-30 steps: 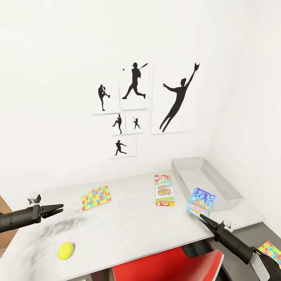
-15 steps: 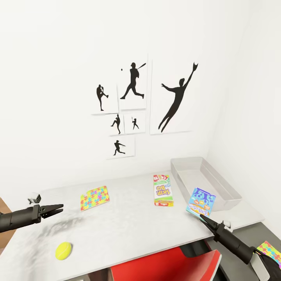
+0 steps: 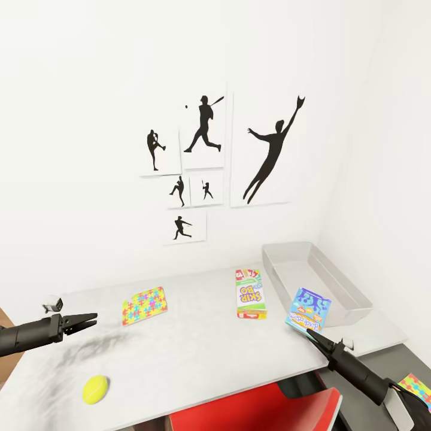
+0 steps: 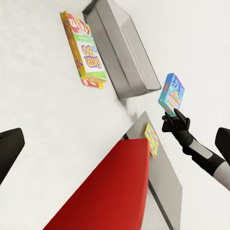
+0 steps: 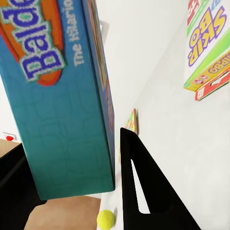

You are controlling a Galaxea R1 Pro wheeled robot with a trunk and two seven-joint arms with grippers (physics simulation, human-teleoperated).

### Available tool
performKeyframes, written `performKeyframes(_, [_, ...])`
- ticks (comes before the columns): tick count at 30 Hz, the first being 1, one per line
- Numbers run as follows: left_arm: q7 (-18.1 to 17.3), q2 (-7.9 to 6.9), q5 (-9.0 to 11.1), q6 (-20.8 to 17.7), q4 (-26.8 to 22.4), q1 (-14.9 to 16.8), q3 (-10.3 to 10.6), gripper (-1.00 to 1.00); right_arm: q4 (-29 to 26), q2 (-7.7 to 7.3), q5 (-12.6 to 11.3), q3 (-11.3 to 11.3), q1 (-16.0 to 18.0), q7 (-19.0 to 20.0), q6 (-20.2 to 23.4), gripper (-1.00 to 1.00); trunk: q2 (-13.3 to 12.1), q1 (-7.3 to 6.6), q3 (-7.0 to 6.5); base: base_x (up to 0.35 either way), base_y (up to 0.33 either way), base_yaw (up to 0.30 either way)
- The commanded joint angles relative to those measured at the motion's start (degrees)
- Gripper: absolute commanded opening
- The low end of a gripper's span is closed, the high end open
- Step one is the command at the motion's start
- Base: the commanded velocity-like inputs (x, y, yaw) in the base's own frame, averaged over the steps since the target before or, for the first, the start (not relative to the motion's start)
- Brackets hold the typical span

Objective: Put all the toys in the child's room - the three board games (two on the bed and one on the table), the two jigsaw puzzles on the table, and the tennis ball on the table - inside the toy box on the table in the child's room.

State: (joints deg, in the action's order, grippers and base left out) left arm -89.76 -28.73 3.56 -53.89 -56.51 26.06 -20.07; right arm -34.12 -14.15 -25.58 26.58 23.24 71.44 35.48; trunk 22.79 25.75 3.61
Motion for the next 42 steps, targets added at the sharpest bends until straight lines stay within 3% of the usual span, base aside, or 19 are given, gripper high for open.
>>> performKeyframes(1, [-0.24, -0.01, -0.05, -0.61, 0.00, 0.05, -0.01, 1.00, 0.01, 0.00, -0.17, 0.06, 0.05, 0.10, 0.46, -1.00, 0.13, 0.04, 0.13, 0.003, 0.000, 0.000])
performKeyframes(42, [-0.24, -0.01, -0.05, -0.57, 0.00, 0.05, -0.05, 1.00, -0.61, 0.48, -0.24, -0.11, 0.05, 0.35, -0.46, -1.00, 0.13, 0.04, 0.13, 0.000, 0.000, 0.000])
